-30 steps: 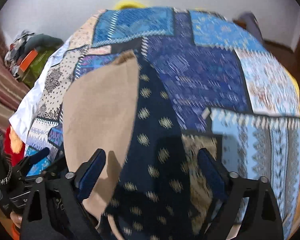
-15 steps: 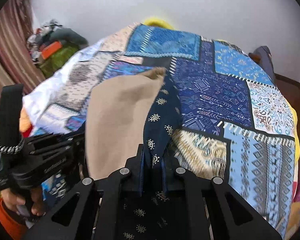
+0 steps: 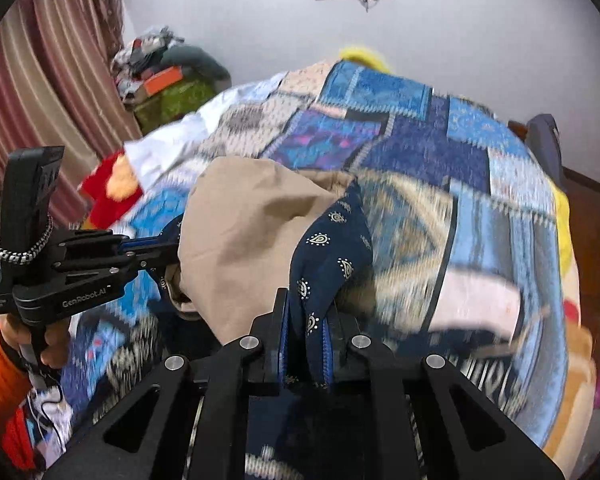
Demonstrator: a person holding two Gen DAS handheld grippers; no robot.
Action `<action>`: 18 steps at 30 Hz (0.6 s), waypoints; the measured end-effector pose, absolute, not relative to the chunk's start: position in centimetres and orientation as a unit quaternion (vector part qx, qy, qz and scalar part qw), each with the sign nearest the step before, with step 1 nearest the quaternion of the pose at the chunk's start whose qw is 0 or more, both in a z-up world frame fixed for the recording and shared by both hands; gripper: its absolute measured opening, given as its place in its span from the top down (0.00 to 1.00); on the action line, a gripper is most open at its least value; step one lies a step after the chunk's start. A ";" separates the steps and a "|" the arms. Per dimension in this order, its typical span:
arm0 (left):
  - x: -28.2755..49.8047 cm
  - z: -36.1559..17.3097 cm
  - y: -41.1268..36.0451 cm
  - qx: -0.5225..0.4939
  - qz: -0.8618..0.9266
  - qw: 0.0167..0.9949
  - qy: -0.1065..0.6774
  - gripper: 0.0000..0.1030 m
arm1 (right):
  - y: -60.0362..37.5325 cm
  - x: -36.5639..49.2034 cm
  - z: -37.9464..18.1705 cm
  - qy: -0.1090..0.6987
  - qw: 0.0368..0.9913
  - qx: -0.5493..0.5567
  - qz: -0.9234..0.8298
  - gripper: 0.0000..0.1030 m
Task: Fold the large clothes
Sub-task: 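Lift the beige hood with both grippers and fold it over the body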
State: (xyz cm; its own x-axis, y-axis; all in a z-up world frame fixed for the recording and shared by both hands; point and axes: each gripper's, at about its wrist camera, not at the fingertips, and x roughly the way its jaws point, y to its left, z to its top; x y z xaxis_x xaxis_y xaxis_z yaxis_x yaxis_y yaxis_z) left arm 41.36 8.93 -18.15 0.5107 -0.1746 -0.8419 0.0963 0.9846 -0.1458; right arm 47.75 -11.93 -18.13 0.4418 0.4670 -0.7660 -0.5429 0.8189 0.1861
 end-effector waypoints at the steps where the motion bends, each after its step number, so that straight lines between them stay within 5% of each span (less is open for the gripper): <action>1: 40.7 -19.4 8.9 -0.042 -0.075 0.861 0.502 0.88 | -12.0 46.9 -18.9 0.442 0.847 -0.055 0.288 0.89; 9: 38.4 -25.5 9.4 -0.035 -0.038 0.842 0.537 0.85 | -13.2 44.3 -25.1 0.504 0.825 -0.166 0.193 0.88; 11: 38.2 -25.7 9.3 -0.031 -0.031 0.845 0.534 0.83 | -14.0 44.2 -24.9 0.503 0.830 -0.157 0.183 0.73; 13: 38.2 -26.1 9.2 -0.020 -0.025 0.845 0.533 0.79 | -14.7 44.2 -24.5 0.489 0.843 -0.173 0.144 0.23; 17: 37.9 -25.6 9.5 -0.022 -0.026 0.846 0.533 0.73 | -16.3 43.3 -23.7 0.476 0.849 -0.177 0.145 0.18; 18: 37.9 -25.2 9.8 -0.024 -0.026 0.845 0.534 0.65 | -16.5 43.3 -23.5 0.478 0.848 -0.172 0.150 0.18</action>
State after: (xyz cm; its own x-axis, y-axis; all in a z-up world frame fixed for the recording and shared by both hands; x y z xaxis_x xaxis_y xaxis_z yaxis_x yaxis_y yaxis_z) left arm 37.85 9.79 -25.21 0.4285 -0.0685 -0.9009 0.0179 0.9976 -0.0673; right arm 43.29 -16.47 -23.48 0.4970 0.0904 -0.8630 -0.4189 0.8960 -0.1473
